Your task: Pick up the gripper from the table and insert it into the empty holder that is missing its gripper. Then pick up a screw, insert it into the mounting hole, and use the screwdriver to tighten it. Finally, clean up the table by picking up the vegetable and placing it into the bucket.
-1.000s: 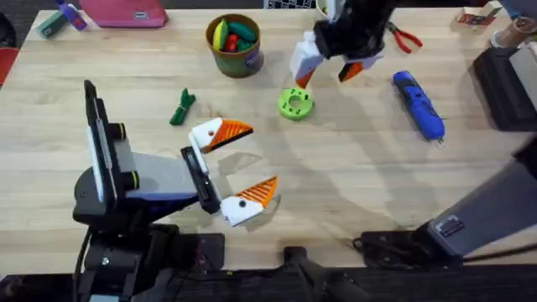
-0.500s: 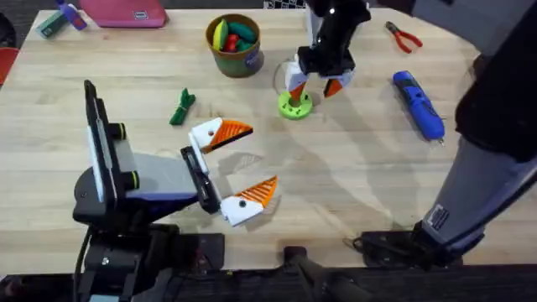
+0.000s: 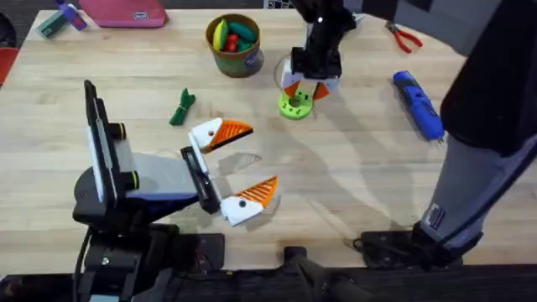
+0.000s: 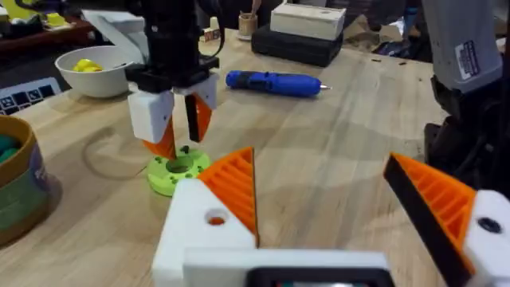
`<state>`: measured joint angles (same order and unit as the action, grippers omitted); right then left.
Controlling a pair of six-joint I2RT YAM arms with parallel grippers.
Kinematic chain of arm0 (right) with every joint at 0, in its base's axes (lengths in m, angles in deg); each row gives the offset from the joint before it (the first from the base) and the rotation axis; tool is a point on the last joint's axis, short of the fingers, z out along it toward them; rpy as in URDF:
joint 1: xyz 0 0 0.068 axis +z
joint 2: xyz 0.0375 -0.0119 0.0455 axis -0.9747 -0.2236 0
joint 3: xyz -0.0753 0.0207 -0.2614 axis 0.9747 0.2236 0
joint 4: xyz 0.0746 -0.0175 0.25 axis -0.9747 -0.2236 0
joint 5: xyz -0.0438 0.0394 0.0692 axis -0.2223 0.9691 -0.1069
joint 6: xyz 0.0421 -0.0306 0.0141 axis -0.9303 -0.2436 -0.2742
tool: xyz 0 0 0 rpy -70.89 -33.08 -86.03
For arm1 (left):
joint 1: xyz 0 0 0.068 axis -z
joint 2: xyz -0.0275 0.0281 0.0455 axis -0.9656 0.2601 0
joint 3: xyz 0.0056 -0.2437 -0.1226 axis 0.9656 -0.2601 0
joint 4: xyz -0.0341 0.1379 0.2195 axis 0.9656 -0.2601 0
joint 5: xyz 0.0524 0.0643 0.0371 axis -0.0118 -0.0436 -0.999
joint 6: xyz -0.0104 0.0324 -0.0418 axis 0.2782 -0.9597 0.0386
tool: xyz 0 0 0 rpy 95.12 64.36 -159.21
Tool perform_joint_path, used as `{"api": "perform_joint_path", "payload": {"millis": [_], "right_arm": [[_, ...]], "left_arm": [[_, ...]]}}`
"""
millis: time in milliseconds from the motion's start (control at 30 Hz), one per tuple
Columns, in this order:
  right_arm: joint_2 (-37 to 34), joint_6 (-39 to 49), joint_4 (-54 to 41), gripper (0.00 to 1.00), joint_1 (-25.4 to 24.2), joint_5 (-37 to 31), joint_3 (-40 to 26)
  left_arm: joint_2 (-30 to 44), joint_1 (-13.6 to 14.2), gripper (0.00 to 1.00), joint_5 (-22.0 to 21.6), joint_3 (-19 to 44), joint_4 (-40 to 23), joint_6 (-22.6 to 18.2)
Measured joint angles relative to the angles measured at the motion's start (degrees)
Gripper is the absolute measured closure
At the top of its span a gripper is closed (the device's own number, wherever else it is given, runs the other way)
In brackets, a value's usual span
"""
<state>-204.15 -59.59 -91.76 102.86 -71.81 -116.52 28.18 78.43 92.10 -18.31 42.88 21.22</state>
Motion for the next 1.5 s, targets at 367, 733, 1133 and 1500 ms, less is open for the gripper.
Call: {"api": "perform_joint_path", "payload": {"millis": [367, 733, 1133, 1500], "right_arm": [[-1.9, -4.3, 0.1, 0.628, 0.0, -0.9, 0.0], [-1.8, -4.4, -0.9, 0.63, 0.1, -2.8, 0.0], [1.6, -4.4, 0.2, 0.63, 0.9, -3.9, 0.0], [1.6, -5.1, 0.7, 0.638, 1.7, -4.3, -0.1]], "left_arm": [[0.0, 0.0, 0.013, 0.0, 0.0, 0.0, 0.0], [0.0, 0.0, 0.013, 0.0, 0.0, 0.0, 0.0], [0.0, 0.0, 0.013, 0.0, 0.0, 0.0, 0.0], [0.0, 0.0, 0.013, 0.0, 0.0, 0.0, 0.0]]}}
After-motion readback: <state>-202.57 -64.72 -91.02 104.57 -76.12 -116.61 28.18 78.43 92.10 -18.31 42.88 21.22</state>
